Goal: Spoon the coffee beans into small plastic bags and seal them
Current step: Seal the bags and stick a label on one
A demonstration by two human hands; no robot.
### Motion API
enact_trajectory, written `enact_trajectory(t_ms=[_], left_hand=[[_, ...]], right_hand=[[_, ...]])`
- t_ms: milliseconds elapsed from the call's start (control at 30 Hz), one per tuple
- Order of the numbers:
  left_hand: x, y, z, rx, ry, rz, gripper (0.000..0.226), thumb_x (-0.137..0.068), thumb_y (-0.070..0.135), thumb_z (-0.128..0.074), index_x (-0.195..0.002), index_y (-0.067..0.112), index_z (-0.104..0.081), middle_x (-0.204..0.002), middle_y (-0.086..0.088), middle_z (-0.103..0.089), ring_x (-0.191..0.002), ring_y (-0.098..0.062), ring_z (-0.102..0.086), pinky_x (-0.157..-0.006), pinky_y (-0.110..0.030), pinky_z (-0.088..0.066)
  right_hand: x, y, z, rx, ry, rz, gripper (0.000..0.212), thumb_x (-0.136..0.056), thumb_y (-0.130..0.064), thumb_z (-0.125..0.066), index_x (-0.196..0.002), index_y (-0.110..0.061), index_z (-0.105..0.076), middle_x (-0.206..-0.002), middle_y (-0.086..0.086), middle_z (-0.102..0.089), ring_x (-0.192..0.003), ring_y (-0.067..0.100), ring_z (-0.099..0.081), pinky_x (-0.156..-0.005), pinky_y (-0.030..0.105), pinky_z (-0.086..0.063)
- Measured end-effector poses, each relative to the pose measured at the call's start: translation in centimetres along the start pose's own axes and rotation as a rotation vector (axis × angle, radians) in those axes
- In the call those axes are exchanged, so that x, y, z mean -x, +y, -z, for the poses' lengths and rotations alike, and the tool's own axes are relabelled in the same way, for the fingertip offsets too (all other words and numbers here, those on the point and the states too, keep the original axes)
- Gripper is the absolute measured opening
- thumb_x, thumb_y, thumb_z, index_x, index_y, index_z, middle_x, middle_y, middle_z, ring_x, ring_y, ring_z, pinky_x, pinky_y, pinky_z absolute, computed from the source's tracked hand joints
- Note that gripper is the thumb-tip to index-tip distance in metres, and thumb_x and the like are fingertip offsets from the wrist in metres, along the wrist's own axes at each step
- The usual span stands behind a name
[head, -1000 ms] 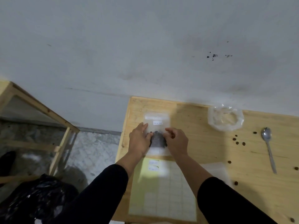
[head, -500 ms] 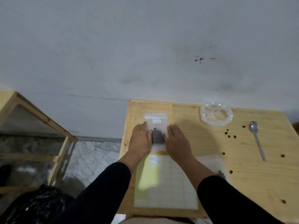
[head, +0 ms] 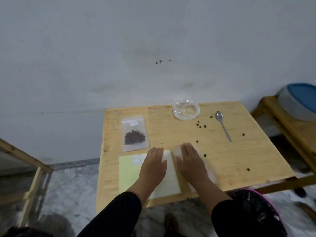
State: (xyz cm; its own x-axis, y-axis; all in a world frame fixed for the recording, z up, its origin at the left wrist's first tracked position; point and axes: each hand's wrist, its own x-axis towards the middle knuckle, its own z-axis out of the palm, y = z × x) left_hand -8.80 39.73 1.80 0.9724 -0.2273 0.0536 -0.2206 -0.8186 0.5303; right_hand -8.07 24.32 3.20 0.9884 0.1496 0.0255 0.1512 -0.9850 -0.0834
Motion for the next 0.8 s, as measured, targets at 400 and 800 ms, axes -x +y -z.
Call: enact_trajectory(t_ms=[400, 800], left_hand=[[0.3, 6.8, -7.5, 0.114, -0.11, 0.258, 0.04, -0.095, 0.029, -0.039, -0.133, 0.017, -0.041, -0.129, -0.003, -0.051, -0.121, -0.022, -0.04, -0.099, -0.026, -0.033], [-0.8, 8.9, -5.9, 0.284, 0.178, 0.37, 0.039, -0.093, 0.017, -0.049, -0.131, 0.01, -0.048, -0.132, -0.008, -0.051, -0.118, -0.021, -0.048, -0.101, -0.022, -0.03]], right_hand=[[3.3, 9.2, -1.8, -0.232, -0.183, -0.053, 0.056, -0.098, -0.032, -0.04, -0.145, -0.006, -0.025, -0.151, 0.01, -0.028, -0.14, 0.019, -0.025, -0.111, 0.026, -0.026], [1.4, 9.6, -1.2, -0.527, 0.146, -0.024, 0.029, -0.077, -0.007, -0.062, -0.104, 0.003, -0.065, -0.112, 0.026, -0.059, -0.102, 0.037, -0.058, -0.09, 0.035, -0.046]])
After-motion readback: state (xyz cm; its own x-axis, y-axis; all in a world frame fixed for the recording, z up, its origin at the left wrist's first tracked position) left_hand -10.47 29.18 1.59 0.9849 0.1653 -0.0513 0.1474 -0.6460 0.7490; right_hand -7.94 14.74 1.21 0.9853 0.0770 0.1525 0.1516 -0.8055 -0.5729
